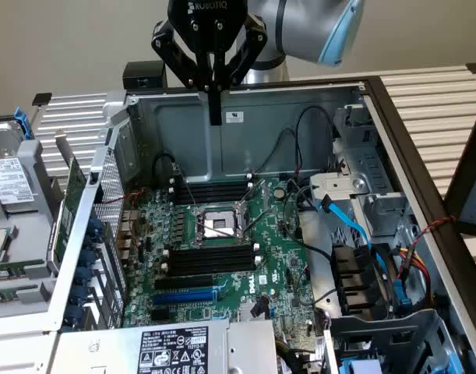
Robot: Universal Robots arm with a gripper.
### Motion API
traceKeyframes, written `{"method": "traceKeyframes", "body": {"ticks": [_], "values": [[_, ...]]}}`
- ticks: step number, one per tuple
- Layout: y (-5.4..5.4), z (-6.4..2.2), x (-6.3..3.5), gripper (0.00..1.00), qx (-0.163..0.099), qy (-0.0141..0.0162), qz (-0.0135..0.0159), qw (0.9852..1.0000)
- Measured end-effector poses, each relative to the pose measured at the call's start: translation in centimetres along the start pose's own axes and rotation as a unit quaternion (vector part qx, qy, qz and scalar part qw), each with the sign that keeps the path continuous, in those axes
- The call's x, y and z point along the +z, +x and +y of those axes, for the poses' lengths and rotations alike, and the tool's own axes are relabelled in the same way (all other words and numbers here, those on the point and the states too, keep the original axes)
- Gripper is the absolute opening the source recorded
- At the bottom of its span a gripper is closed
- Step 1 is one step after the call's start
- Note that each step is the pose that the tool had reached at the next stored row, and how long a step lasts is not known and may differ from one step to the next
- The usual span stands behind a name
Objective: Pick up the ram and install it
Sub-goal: 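Reach for the ram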
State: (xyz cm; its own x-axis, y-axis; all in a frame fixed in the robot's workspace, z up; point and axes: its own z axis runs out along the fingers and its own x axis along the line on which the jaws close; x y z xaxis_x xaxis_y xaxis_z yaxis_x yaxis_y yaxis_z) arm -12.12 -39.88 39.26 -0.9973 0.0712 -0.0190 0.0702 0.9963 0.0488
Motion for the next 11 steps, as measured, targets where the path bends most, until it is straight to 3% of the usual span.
{"method": "traceKeyframes", "body": {"ticks": [11], "values": [[0.00,0.00,0.00,0.11,0.000,0.0000,0.0000,1.0000]]}}
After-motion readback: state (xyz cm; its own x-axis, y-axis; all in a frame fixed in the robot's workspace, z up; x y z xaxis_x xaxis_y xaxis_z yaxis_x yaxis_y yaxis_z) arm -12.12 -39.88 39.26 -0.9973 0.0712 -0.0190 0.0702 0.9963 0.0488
